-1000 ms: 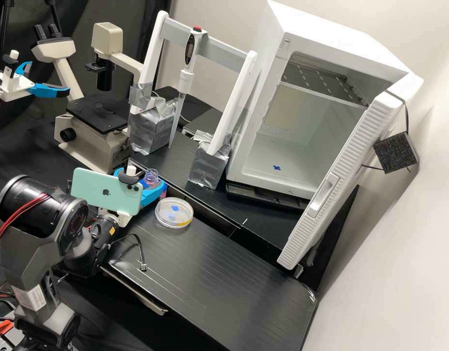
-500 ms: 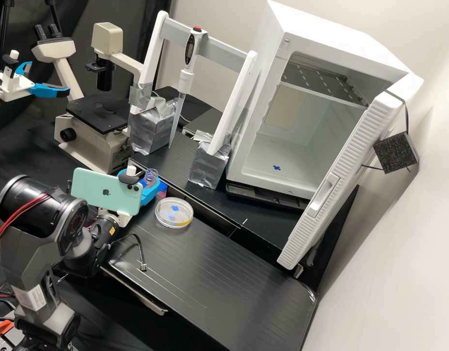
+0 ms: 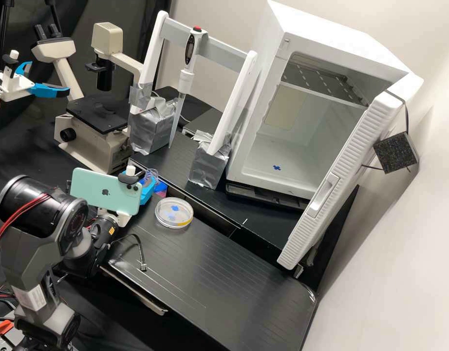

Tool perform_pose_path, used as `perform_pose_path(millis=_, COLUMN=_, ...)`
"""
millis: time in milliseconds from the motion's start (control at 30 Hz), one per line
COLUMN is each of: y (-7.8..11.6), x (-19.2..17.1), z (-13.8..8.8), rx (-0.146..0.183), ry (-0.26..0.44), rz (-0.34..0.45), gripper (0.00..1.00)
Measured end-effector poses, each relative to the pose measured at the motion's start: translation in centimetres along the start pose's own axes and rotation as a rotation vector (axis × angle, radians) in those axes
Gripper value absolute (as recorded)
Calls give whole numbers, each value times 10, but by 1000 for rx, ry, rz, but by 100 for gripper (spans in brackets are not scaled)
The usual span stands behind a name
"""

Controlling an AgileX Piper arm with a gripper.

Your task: Close the bottle

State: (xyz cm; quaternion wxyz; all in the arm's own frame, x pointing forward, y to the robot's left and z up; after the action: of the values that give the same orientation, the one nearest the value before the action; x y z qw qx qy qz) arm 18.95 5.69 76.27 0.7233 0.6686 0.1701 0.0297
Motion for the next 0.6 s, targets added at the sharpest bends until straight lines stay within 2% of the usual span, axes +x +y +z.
perform_pose_path(millis=600, y=0, x=-2, z=0, rx=1, ry=2, rz=2, gripper=0)
